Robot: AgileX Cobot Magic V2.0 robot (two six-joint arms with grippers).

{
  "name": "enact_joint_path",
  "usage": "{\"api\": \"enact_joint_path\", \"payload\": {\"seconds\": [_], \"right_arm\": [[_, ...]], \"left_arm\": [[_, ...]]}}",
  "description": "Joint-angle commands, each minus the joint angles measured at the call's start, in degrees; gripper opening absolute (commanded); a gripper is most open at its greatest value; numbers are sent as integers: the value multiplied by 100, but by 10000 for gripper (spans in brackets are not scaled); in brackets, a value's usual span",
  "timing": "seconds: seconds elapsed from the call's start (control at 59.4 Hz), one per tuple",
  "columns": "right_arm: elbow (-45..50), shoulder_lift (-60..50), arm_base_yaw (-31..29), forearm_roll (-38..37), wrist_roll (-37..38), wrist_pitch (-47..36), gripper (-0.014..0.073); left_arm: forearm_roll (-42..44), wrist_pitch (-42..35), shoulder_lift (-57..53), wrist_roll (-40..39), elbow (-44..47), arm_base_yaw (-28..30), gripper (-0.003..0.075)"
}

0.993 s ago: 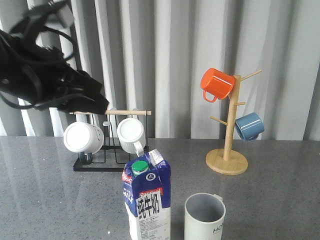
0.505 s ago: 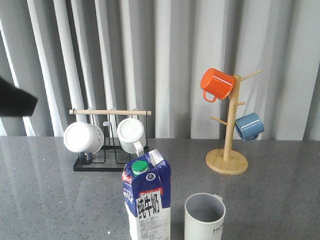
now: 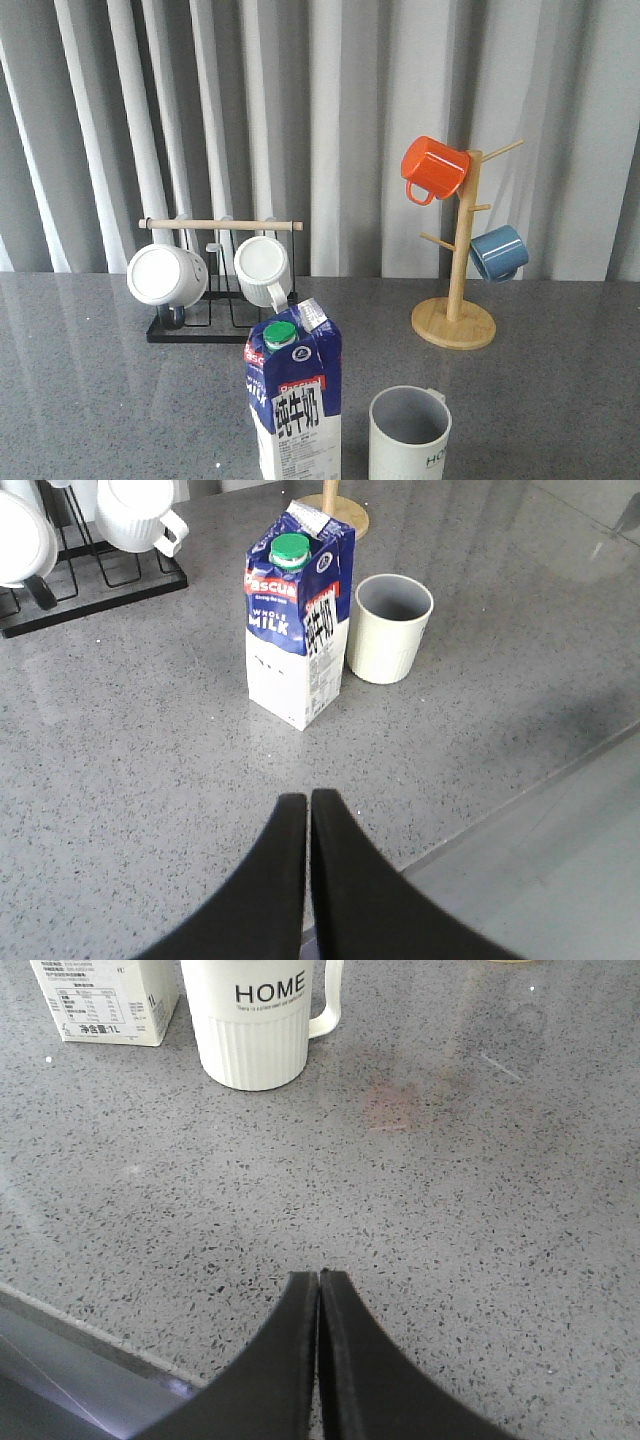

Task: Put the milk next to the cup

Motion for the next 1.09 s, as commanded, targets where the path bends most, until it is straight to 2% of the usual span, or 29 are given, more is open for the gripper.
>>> {"api": "enact_joint_path", "payload": {"seconds": [0.0,0.185,0.269,0.387,0.522,0.539,0.623,0.707,0.875,0.96,1.077], "right_arm": [[-164,20,2,-5,-30,-377,-11],[-164,20,2,-5,-30,-377,-11],[-164,20,2,-5,-30,-377,-11],[-164,20,2,-5,-30,-377,-11],[-164,20,2,-5,-30,-377,-11],[-164,20,2,-5,-30,-377,-11],[-164,20,2,-5,-30,-377,-11],[-164,20,2,-5,-30,-377,-11],[-164,20,2,-5,-30,-377,-11],[-164,20,2,-5,-30,-377,-11],[-164,29,2,9,-30,-335,-11]], "left_arm": [[67,-269,-292,30,5,-26,-8],[50,-385,-583,23,24,-26,-8],[137,-896,-648,105,317,-26,-8],[577,-2405,-844,126,1439,68,-8],[650,-4744,-1300,111,3149,334,-8],[663,-5241,-1390,120,3538,386,-7],[649,-6486,-1808,120,4628,603,-7],[623,-7236,-2330,71,5561,820,-7],[452,-7533,-3414,-28,6775,1334,-7],[518,-6752,-3904,100,6724,1624,-7],[642,-6578,-3795,327,6731,1976,-7]]}}
